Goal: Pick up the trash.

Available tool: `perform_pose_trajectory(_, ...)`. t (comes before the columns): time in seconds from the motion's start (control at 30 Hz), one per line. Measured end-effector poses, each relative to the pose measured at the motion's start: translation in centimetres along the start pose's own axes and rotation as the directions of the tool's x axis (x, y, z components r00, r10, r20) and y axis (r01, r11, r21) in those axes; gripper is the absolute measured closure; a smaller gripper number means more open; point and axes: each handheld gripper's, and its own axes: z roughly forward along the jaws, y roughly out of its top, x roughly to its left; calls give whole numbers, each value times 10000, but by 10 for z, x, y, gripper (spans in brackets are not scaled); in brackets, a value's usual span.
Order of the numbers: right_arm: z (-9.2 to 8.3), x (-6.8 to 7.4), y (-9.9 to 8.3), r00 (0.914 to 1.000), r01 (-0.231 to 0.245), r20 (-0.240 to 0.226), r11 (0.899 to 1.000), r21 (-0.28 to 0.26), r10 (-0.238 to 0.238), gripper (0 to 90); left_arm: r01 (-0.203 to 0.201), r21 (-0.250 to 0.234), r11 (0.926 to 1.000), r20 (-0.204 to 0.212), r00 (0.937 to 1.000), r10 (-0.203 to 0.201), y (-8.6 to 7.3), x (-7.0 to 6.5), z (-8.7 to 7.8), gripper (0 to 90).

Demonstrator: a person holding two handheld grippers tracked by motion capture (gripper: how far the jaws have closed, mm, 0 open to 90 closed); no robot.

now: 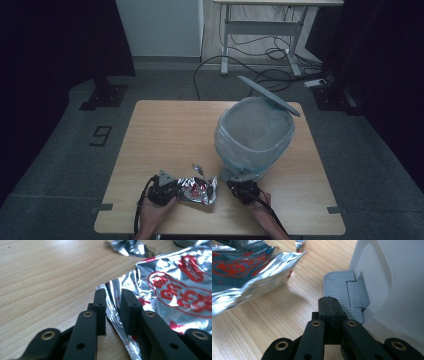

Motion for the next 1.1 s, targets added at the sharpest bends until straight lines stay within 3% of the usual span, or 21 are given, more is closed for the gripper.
perform_pose_trajectory(0.2, 0, 0, 0, 10000, 14, 8, 10000, -3, -14, 900, -90, -21, 10000, 107, 9999, 90, -1, 0, 0, 835)
perform_pose_trajectory(0.23, 0, 0, 0, 10000, -9, 17, 10000, -9, 9, 900, -165, -12, 9999, 54, 9998, 165, -1, -1, 0, 883)
perform_pose_trajectory(0.3, 0, 0, 0, 10000, -2, 11, 10000, -12, 2, 900, -351, -29, 9994, -71, 9994, 351, -1, -3, 0, 894)
perform_pose_trajectory(0.47, 0, 0, 0, 10000, 7, -9, 10000, -16, -7, 900, -385, -77, 9992, -51, 9992, 384, -1, -3, -1, 900)
perform_pose_trajectory(0.63, 0, 0, 0, 10000, -8, -9, 10000, -10, 8, 900, -151, -711, 9974, 83, 9998, 157, 3, -1, -12, 900)
perform_pose_trajectory(0.8, 0, 0, 0, 10000, -42, -38, 10000, -23, 42, 900, 443, -1594, 9862, 527, 9980, -363, 6, 6, -28, 900)
perform_pose_trajectory(1.1, 0, 0, 0, 10000, -23, -12, 10000, -27, 23, 900, 835, -2303, 9695, 1001, 9931, -618, 11, 11, -45, 900)
